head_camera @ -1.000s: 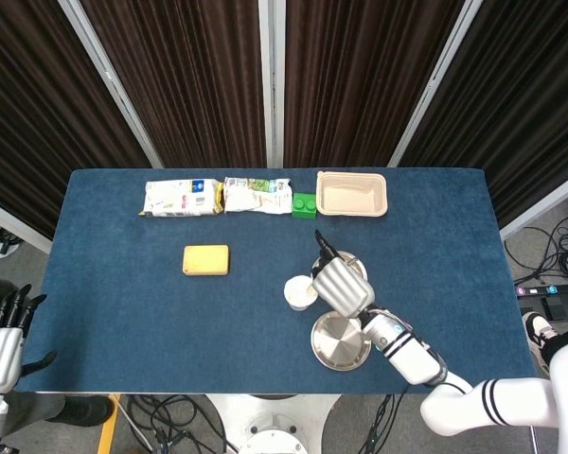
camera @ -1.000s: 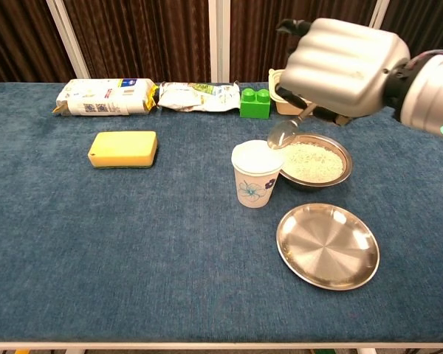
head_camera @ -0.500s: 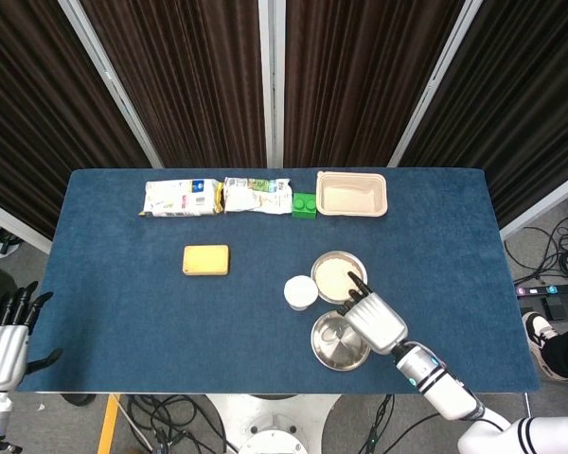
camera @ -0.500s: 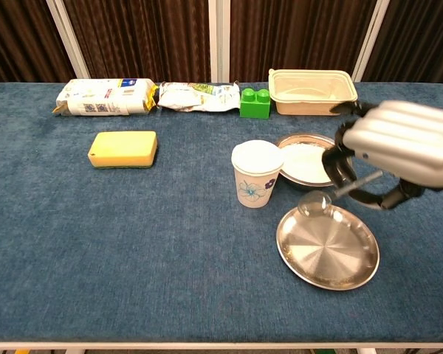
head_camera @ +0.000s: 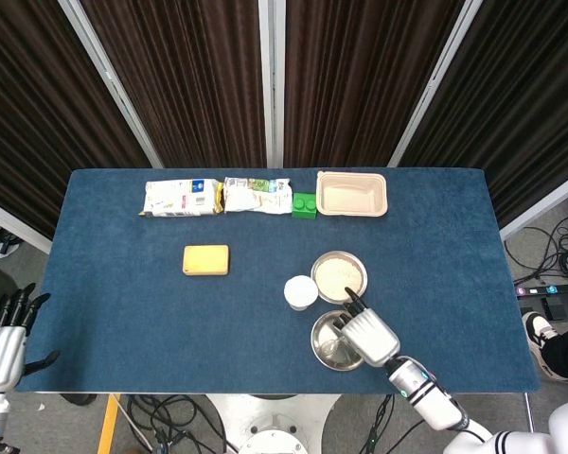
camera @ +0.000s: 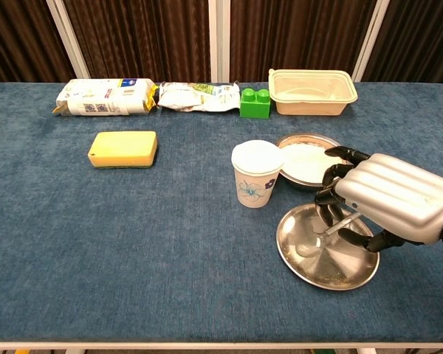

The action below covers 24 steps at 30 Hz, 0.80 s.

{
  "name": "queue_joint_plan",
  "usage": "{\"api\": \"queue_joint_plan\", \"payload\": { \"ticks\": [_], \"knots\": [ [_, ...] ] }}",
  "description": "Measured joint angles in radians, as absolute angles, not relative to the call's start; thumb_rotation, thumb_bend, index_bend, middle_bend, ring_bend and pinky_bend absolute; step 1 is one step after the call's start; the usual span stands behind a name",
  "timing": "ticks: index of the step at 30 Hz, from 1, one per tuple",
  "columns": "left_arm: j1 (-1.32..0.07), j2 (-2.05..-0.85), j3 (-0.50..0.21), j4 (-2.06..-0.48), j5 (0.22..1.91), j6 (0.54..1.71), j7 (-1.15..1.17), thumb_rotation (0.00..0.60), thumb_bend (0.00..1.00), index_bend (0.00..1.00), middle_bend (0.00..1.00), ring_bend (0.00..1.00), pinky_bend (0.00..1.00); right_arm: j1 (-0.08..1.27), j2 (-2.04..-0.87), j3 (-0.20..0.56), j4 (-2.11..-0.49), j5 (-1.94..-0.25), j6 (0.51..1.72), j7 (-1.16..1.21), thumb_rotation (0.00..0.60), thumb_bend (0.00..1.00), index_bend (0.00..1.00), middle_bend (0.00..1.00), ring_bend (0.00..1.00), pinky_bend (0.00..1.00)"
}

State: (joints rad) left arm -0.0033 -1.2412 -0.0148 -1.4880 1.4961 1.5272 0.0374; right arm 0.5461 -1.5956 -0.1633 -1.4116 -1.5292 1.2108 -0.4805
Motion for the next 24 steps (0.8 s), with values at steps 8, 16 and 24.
{"api": "queue_joint_plan", "payload": {
  "ticks": [8, 16, 24],
  "knots": [
    [-0.006, -1.25, -0.014, -1.479, 1.497, 1.524, 0.038, 0.6, 0.12, 0.22, 0.14, 0.07, 0.05, 0.507, -1.535, -0.135, -1.475, -1.528, 1.265, -0.482, 0.6, 0.32, 0.31, 0.36, 0.18, 0.01],
    [-0.01, -1.256, -0.022, -1.469, 1.489, 1.521, 0.024, 0.6, 0.12, 0.22, 0.14, 0.07, 0.05, 0.371, -1.353, -0.071, -1.567, -1.476, 1.483, -0.371, 0.6, 0.33, 0.15, 0.24, 0.1, 0.04],
    [-0.023, -1.264, -0.031, -1.486, 1.49, 1.513, 0.024, 0.6, 0.12, 0.22, 0.14, 0.07, 0.05, 0.223, -1.185, -0.05, -1.632, -1.435, 1.591, -0.132, 0.6, 0.33, 0.08, 0.18, 0.04, 0.0]
  ]
}}
